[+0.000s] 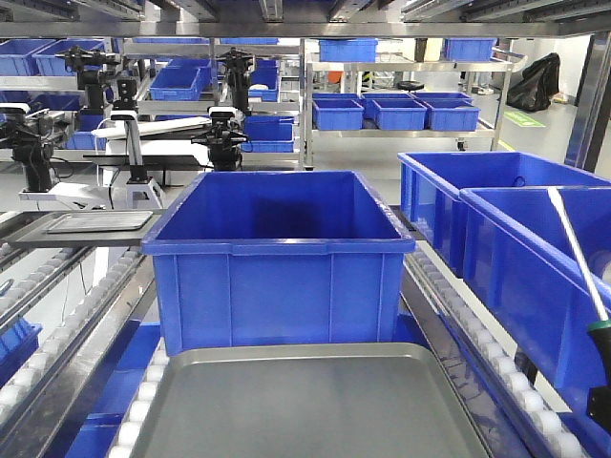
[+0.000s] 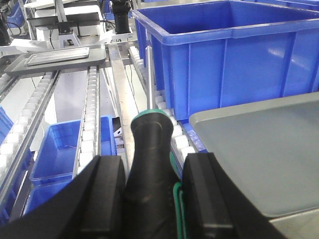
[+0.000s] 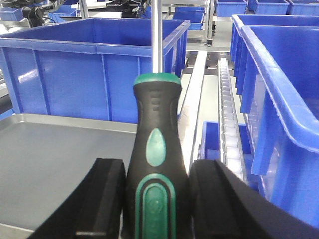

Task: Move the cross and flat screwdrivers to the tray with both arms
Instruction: 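Hold both screwdrivers while driving to the grey tray on the conveyor shelf, then lower both screwdrivers onto the grey tray and open both grippers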

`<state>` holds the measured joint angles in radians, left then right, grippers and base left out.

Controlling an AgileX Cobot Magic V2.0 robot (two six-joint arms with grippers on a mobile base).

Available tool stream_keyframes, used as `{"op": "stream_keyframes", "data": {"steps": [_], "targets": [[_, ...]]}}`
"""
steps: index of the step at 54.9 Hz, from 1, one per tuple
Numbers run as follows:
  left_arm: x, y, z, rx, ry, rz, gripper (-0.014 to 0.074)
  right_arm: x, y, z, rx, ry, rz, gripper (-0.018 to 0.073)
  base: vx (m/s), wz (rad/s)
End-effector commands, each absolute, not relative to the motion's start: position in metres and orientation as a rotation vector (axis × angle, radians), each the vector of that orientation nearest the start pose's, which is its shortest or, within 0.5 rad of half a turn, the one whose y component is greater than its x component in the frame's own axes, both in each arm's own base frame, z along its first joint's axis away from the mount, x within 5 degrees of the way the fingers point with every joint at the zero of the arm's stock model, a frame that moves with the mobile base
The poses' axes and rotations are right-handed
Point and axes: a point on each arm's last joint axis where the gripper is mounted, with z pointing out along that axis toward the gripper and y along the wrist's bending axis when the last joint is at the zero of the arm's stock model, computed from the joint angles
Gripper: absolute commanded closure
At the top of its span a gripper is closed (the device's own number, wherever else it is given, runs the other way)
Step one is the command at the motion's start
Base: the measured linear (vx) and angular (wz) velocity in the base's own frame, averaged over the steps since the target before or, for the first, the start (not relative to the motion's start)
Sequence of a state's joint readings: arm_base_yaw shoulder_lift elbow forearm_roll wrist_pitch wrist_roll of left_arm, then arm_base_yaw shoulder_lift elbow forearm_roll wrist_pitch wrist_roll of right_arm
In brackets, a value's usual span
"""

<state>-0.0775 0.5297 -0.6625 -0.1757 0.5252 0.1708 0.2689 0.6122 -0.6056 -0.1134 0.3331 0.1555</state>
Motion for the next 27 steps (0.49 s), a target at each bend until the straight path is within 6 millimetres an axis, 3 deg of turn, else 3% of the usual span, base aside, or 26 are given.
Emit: {"op": "stream_keyframes", "data": {"steps": [1, 27], "targets": [[0.1022, -0.0156, 0.3665, 0.119, 1.744, -0.137, 0.0596, 0.1242, 0.0310, 0.3551, -0.183, 1.691, 0.192, 0.0567, 0.00, 0.00], [0.1028, -0.0151, 0.3697, 0.111, 1.709, -0.134, 0.0596, 0.1240, 0.0317, 0.3549, -0.159, 1.697, 0.225, 0.0567, 0.00, 0.00]]}}
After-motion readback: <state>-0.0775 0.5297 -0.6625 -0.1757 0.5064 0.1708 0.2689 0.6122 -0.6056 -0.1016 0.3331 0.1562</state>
